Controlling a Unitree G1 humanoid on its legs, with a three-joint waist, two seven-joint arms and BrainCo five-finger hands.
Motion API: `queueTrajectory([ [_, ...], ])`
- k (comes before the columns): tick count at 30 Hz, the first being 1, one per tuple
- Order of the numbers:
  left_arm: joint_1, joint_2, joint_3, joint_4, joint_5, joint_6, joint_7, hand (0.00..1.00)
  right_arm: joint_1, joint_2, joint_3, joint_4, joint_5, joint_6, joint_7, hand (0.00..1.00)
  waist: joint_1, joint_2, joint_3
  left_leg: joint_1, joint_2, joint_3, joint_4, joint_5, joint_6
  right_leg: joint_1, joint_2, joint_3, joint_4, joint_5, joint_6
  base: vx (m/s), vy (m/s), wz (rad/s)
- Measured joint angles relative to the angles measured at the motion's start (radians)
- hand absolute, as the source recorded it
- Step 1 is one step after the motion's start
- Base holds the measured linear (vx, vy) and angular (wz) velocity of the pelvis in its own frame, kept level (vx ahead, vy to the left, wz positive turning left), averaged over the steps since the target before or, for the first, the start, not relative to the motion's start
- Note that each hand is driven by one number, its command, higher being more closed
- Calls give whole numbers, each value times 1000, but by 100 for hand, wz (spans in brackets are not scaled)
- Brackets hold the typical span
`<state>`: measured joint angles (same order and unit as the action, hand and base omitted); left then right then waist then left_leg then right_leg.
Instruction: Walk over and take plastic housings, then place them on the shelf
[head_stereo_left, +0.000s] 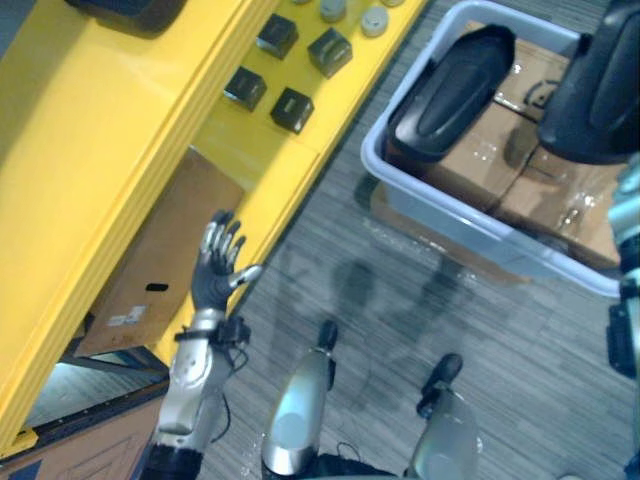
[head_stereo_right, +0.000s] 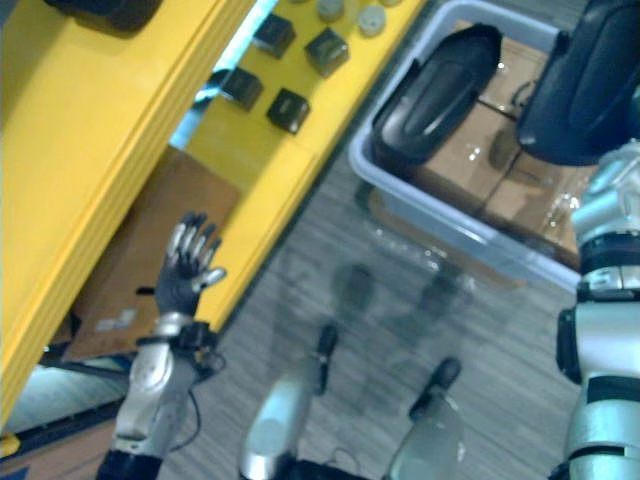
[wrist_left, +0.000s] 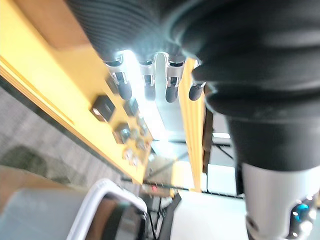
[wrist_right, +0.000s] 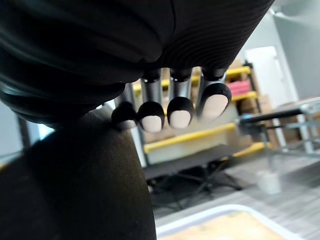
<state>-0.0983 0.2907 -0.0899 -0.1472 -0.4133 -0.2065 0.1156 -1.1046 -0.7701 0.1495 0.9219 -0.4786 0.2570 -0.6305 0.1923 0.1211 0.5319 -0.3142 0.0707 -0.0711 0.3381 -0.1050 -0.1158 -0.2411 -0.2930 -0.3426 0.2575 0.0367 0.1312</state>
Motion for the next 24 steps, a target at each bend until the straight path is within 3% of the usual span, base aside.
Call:
queueTrajectory([
  [5, -99, 35, 1, 0, 38, 101, 30, 0, 72, 87, -14, -297, -25, -103, -67, 100, -29, -76, -9, 56, 40, 35, -36, 6, -11, 47, 43, 18, -73, 35, -15, 25, -22, -24],
  [7, -163, 60, 2, 19, 33, 162, 32, 0, 153, 128, -42, -464, -67, -162, -79, 100, -45, -122, -23, 106, 53, 61, -69, 11, -19, 74, 57, 31, -97, 43, -19, 17, -18, -28],
  [13, -273, 57, -39, 204, 21, 232, 33, 0, 316, 280, -65, -656, -102, -292, -115, 100, -101, -211, -89, 158, 82, 113, -87, 8, -27, 124, 97, 62, -180, 73, -28, -2, -17, -25],
  [18, -279, -7, -106, 263, 19, 242, 31, 0, 435, 345, -37, -675, -147, -353, -113, 100, -114, -204, -152, 193, 94, 126, -88, 1, -37, 160, 119, 70, -198, 77, -30, 1, -10, -10],
  [19, -278, -24, -130, 294, -17, 257, 25, 0, 473, 361, -19, -675, -165, -371, -111, 100, -118, -199, -191, 195, 98, 127, -90, 0, -38, 162, 124, 71, -204, 77, -31, 9, -22, -5],
  [24, -277, -51, -170, 336, -158, 278, -4, 0, 502, 382, 27, -680, -204, -429, -97, 100, -122, -191, -226, 221, 112, 134, -94, -2, -43, 185, 139, 79, -213, 82, -37, -23, -14, -7],
])
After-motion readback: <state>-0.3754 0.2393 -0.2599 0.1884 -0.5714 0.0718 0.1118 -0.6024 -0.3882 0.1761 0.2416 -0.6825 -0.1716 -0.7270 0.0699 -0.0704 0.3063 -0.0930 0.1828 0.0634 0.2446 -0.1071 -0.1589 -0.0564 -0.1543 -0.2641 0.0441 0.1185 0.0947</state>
